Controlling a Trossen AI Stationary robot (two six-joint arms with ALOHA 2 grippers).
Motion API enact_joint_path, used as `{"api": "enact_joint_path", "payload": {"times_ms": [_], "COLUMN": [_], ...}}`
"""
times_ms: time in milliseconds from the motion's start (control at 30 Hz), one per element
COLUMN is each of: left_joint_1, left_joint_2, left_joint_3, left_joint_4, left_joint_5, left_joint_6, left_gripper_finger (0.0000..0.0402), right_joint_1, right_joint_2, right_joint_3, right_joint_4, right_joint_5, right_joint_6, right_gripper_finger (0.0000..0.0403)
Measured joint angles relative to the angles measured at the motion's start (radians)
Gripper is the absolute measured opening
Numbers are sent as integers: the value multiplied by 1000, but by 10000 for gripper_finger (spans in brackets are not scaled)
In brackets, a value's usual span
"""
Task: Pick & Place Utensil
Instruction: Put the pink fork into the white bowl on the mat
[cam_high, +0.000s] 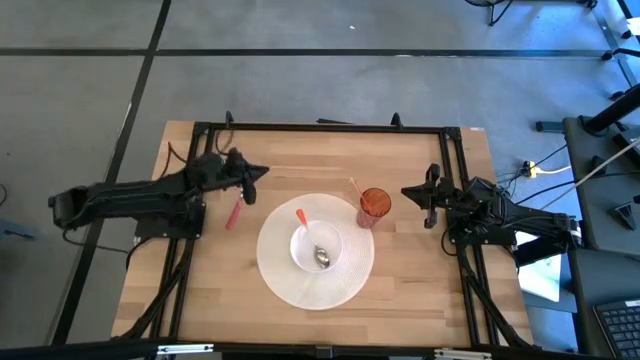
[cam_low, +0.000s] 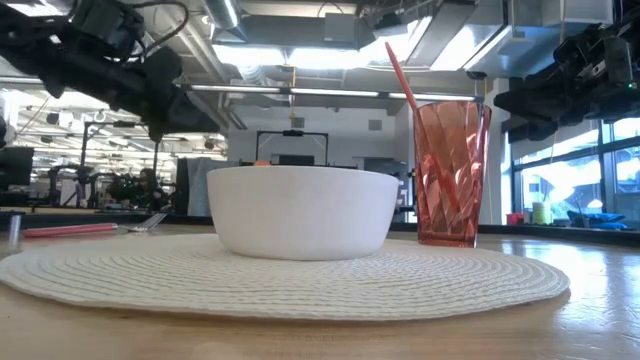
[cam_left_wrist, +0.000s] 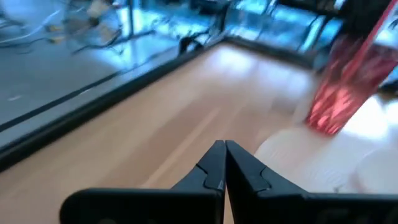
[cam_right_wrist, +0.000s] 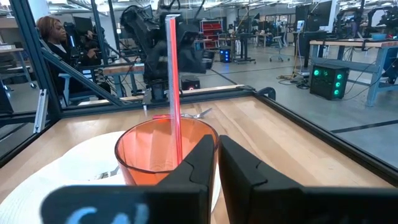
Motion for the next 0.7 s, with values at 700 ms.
{"api": "enact_joint_path", "payload": {"times_ms": [700], "left_joint_1": [-190], "left_joint_2": [-105], "left_joint_3": [135], "left_joint_4": [-618], "left_joint_5": [-326], "left_joint_6": [-305], "left_gripper_finger": [2], "right_joint_1": [0], "right_joint_2": [0], "right_joint_3": [0], "right_joint_4": [0], "right_joint_5": [-1], "right_joint_6": [4], "right_gripper_finger": [26]}}
